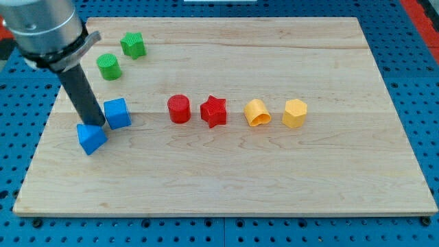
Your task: Push the blue cube to the bottom side of the red star
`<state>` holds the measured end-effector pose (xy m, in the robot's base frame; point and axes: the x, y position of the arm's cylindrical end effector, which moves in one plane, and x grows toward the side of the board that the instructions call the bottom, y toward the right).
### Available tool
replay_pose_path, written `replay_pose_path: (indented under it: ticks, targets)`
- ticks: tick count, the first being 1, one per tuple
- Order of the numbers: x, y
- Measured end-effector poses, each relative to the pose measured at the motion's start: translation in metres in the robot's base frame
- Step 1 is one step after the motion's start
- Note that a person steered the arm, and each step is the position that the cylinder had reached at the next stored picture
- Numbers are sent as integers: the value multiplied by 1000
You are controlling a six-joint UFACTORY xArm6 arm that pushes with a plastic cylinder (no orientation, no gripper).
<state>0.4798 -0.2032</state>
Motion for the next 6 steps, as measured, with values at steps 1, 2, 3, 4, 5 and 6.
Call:
replay_pose_path:
  ticks: [1,2,3,4,5,6]
  targets:
    - [-13,-8]
    - [-38,-30]
    - [-41,23]
    - [-12,84]
    - [15,139]
    - [14,191]
